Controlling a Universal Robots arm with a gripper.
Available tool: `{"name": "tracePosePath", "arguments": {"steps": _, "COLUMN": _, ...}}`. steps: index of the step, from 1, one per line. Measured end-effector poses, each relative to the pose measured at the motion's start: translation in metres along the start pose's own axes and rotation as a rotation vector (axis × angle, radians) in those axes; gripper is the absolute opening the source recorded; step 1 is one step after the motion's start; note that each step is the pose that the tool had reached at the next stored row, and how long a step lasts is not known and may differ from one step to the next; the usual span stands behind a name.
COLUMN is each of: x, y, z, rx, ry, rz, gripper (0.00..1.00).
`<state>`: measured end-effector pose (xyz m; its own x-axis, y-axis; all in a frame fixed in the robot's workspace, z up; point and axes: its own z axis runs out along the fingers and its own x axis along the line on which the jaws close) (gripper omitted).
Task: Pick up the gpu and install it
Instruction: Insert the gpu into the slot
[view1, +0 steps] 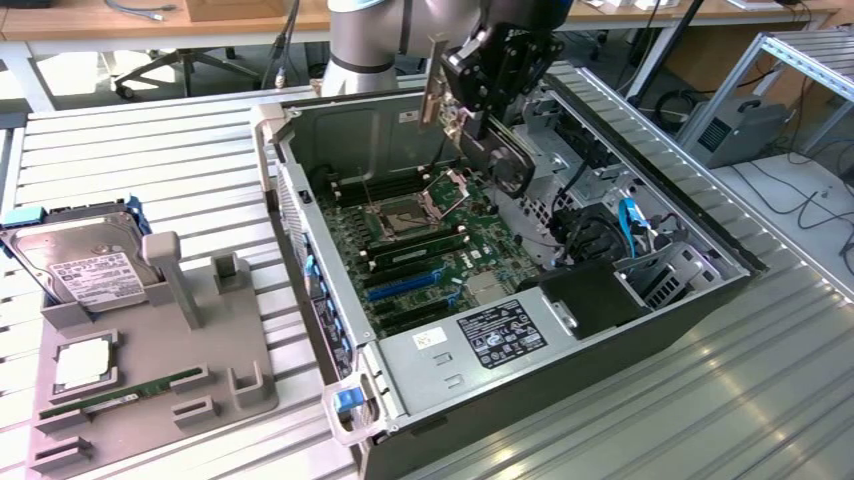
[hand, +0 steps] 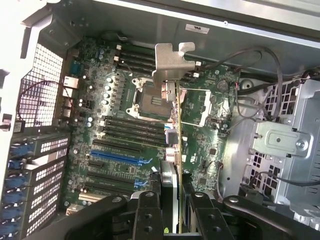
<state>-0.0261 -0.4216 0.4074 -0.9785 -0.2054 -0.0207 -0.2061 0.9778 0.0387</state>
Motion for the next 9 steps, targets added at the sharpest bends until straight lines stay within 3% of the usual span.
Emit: {"name": "tracePosePath", "arguments": {"steps": 9, "x": 0.0, "y": 0.0, "z": 0.0, "rx": -0.0012, "ry": 0.0023, "rz": -0.06, "gripper": 0.27}}
